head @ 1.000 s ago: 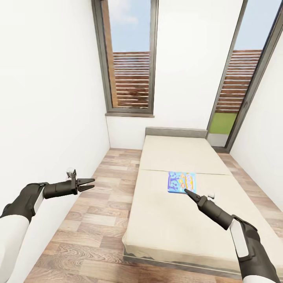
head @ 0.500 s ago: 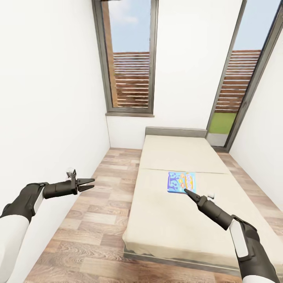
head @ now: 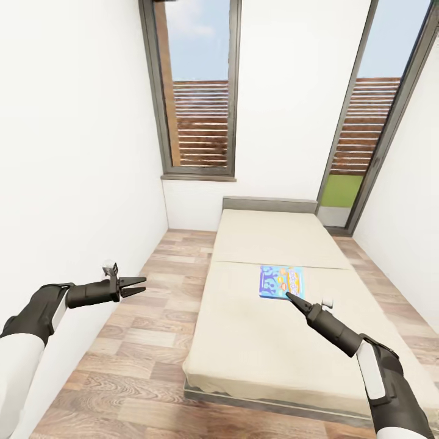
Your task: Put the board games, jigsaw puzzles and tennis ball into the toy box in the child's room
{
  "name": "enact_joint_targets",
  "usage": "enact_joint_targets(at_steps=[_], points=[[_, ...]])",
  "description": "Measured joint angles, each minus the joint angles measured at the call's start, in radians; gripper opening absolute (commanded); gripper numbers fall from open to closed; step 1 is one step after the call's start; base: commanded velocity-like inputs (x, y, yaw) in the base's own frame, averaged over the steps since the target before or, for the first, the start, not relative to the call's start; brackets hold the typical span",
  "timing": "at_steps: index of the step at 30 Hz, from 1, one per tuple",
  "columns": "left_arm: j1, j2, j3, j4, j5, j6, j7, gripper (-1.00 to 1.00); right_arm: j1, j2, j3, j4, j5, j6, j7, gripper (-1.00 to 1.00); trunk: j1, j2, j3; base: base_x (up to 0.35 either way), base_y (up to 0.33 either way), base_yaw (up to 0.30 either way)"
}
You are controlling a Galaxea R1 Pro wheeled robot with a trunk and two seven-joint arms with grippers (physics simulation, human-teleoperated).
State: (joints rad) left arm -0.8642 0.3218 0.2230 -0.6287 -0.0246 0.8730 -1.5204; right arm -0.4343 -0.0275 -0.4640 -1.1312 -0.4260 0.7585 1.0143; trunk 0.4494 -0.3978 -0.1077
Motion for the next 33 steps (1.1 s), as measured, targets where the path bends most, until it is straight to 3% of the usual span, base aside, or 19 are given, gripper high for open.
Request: enact_joint_targets(at_steps=[7,28,33], points=[[0.000,0.001,0.000,0.000,0.001,0.000,-0.001,1.00,0.000,0.000,0.000,0.002,0.000,0.000,0.011,-1.00,0.000,0.000,0.000,0.024,-0.232,0.000],[0.000,0.003,0.001,0.000,0.001,0.000,-0.002,1.00,0.000,0.000,-0.040,0.021,-0.001,0.000,0.020,-1.00,0.000,0.000,0.000,0.041,0.013,0.000],[0.000,0.003,0.000,0.000,0.001,0.000,-0.002,1.00,0.000,0.000,-0.041,0.021,-0.001,0.000,0.020,-1.00,0.000,0.000,0.000,0.001,-0.152,0.000]])
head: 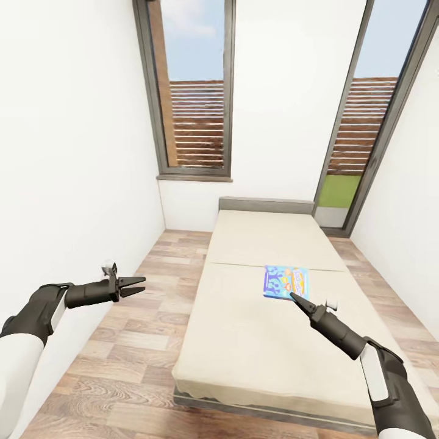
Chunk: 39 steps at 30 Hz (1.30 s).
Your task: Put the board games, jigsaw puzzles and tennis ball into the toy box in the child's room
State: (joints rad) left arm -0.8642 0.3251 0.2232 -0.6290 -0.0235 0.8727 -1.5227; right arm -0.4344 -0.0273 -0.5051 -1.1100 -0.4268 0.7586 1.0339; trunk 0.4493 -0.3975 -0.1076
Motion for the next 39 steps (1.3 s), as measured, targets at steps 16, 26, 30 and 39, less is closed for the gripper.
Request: enact_joint_targets(at_steps=[16,26,30,39], points=[[0.000,0.000,0.000,0.000,0.000,0.000,0.000,1.00,0.001,0.011,0.000,0.000,0.005,-0.036,-0.014,-1.00,0.000,0.000,0.000,0.000,-0.101,0.000],[0.000,0.000,-0.001,0.000,0.000,0.000,0.000,1.00,0.000,0.008,0.001,0.017,0.004,-0.062,-0.017,-1.00,0.000,0.000,0.000,0.000,-0.001,0.000],[0.000,0.000,0.000,0.000,0.000,0.000,0.000,1.00,0.000,0.008,0.001,0.019,0.003,-0.062,-0.017,-1.00,0.000,0.000,0.000,0.000,0.000,0.000],[0.000,0.000,0.000,0.000,0.000,0.000,0.000,1.00,0.000,0.004,0.000,0.019,0.000,-0.053,-0.015,-1.00,0.000,0.000,0.000,0.000,0.000,0.000]])
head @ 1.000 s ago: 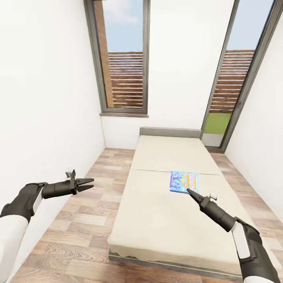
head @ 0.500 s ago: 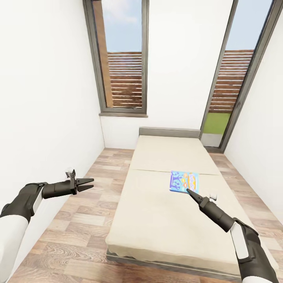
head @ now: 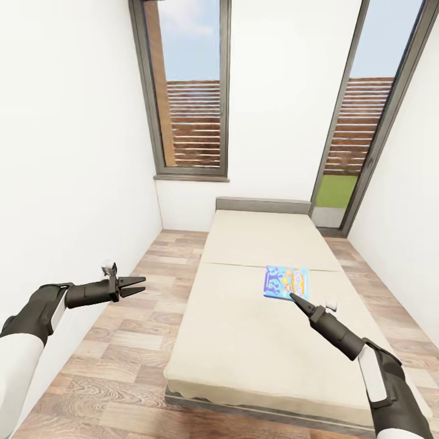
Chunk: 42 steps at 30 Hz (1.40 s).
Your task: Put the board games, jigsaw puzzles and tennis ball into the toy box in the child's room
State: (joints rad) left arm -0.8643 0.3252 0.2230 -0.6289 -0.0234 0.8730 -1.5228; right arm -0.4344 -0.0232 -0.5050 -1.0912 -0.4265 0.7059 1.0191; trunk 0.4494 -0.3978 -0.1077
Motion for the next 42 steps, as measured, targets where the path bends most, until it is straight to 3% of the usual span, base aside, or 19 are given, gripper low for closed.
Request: enact_joint_targets(at_steps=[27,31,34,37,40,42], points=[[0.000,0.000,-0.001,0.000,0.000,0.000,0.000,1.00,0.000,-0.004,-0.001,0.006,-0.001,0.001,0.010,-1.00,0.000,0.000,0.000,-0.020,0.000,0.000],[0.000,-0.001,-0.001,0.000,0.000,0.000,-0.001,1.00,0.000,-0.006,-0.004,0.023,-0.003,0.002,0.044,-1.00,0.000,0.000,0.000,0.000,0.000,0.000],[0.000,-0.003,-0.001,0.000,0.000,0.000,-0.001,1.00,0.000,-0.008,-0.022,0.048,0.001,-0.001,0.079,-1.00,0.000,0.000,0.000,0.000,0.000,0.000],[0.000,-0.006,-0.002,0.000,0.000,-0.001,-0.002,1.00,0.000,-0.011,-0.075,0.105,0.004,-0.003,0.092,-1.00,0.000,0.000,0.000,0.000,0.000,0.000],[0.000,-0.006,-0.038,0.000,0.000,-0.001,-0.002,1.00,0.004,-0.024,-0.119,0.155,0.010,-0.003,0.110,-1.00,0.000,0.000,0.000,0.000,0.000,0.000],[0.000,-0.006,-0.060,-0.001,0.000,-0.001,-0.003,1.00,0.038,-0.029,-0.131,0.167,0.015,-0.006,0.130,-1.00,0.000,0.000,0.000,0.000,-0.036,0.000]])
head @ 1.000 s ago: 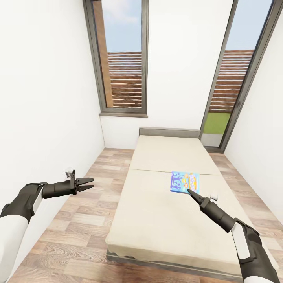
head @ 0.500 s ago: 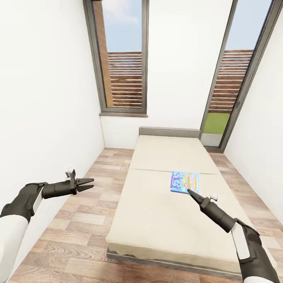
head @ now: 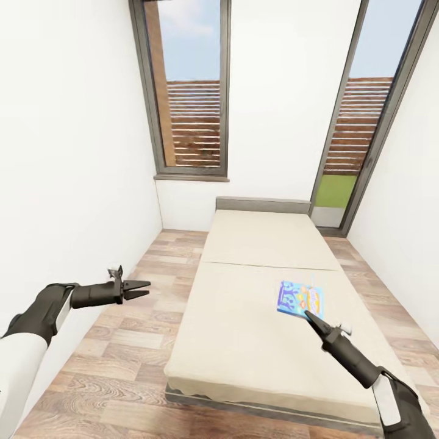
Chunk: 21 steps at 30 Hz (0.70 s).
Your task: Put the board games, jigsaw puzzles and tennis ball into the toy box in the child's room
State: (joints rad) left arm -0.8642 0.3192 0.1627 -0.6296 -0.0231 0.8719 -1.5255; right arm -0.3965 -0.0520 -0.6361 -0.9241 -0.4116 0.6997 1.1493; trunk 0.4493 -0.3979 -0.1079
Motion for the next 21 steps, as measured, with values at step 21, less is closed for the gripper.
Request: enact_joint_targets(at_steps=[21], points=[[0.001,-0.027,-0.018,-0.051,0.001,0.000,0.000,1.00,0.157,-0.070,-0.067,0.004,-0.014,-0.003,0.180,-1.00,0.000,0.000,0.025,0.000,-0.126,-0.138]])
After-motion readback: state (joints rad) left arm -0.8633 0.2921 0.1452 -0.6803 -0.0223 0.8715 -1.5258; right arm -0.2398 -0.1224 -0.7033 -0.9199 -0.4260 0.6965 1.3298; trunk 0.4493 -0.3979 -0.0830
